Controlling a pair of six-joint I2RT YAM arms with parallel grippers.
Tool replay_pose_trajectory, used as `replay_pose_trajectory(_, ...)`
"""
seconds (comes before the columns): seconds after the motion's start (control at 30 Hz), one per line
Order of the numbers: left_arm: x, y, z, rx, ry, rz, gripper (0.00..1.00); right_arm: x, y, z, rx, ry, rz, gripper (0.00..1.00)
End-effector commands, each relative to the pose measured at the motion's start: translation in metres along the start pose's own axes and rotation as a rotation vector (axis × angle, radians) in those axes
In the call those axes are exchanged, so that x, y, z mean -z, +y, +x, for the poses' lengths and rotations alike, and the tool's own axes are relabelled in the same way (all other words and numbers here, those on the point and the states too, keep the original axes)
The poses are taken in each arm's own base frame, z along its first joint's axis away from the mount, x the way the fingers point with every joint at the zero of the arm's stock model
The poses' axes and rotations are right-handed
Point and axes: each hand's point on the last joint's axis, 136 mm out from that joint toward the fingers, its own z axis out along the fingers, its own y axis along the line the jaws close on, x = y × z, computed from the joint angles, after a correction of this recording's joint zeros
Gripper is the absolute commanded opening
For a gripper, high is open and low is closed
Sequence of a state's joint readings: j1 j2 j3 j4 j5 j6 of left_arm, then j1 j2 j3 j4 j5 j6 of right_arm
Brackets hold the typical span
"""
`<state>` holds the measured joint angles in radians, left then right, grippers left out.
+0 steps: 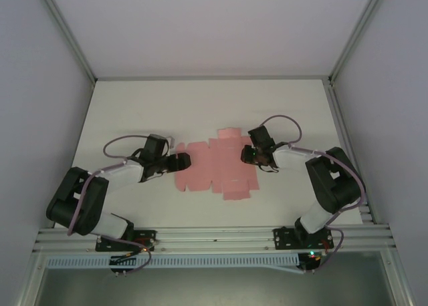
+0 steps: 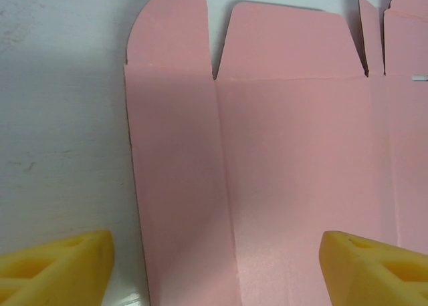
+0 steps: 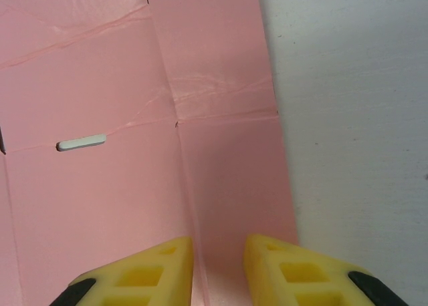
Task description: Assemble paper box
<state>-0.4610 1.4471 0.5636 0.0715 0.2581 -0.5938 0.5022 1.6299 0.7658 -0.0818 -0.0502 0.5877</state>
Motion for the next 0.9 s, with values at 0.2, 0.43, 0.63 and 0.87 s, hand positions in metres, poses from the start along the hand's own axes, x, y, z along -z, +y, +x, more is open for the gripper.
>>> replay_pose_trajectory(0.2, 0.009, -0.049, -0.005, -0.064, -0.066, 0.263, 0.6, -0.013, -0.021, 0.049, -0.024, 0.146, 0.03, 0.28)
replay_pose_trajectory(0.43, 0.016, -0.057, -0.018, -0.085, -0.133, 0.285, 0.32, -0.008, -0.013, 0.04, -0.019, 0.102, -0.013, 0.28)
replay_pose_trajectory(0.63, -0.005, -0.024, -0.012, -0.108, -0.068, 0.037, 0.37, -0.003, -0.012, 0.037, -0.021, 0.079, -0.017, 0.28)
replay_pose_trajectory(0.87, -0.02, -0.016, -0.006, -0.117, -0.031, -0.01, 0.18, 0.0, -0.013, 0.036, -0.026, 0.065, -0.019, 0.28)
